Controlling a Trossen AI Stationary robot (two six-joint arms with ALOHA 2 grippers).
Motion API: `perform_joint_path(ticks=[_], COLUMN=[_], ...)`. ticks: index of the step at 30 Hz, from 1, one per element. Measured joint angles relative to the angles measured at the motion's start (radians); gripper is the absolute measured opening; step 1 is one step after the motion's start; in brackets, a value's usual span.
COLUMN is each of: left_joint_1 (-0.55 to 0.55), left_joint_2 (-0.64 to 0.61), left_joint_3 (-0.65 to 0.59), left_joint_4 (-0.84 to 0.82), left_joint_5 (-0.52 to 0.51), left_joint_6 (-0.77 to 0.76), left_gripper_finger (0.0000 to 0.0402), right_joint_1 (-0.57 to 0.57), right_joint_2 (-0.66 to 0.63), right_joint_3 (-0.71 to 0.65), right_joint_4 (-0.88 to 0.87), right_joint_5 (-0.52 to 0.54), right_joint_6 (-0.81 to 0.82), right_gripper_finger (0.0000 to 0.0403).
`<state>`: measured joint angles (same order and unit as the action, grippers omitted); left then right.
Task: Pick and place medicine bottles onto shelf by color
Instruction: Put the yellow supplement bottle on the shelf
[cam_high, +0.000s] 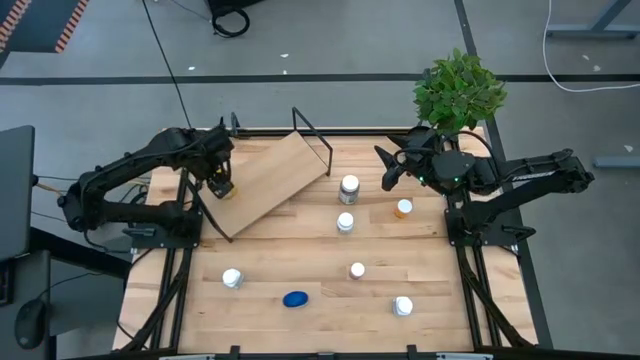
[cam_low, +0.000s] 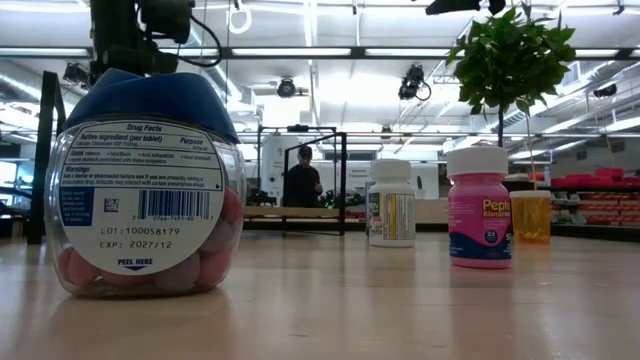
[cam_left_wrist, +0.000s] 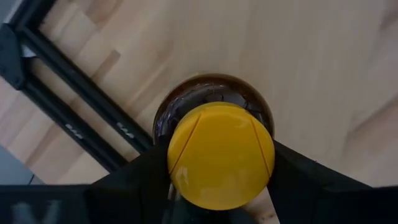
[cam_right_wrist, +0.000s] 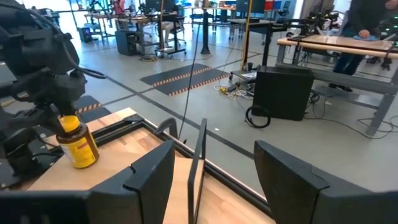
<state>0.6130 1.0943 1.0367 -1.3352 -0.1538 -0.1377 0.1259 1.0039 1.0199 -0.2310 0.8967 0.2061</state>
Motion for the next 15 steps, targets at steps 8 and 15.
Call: perform_joint_path(ticks=[8,15], left_joint_1=[0.165,0.194], left_joint_2=[0.001,0.002], left_joint_3=[-0.001,-0.002], left_joint_4=[-0.002,-0.052], left_joint_5=[0.091,0.159], left_joint_6=[0.131,0.159], left_gripper_finger=[0.0228,0.0229], right_joint_1=[-0.001,-0.001], right_joint_2=[0.000,0.000], right_joint_3=[0.000,0.000], right_joint_4=[0.000,0.000], right_joint_5=[0.000,0.000], right_joint_6=[0.011,0.012], right_gripper_finger=[0.0228,0.0228])
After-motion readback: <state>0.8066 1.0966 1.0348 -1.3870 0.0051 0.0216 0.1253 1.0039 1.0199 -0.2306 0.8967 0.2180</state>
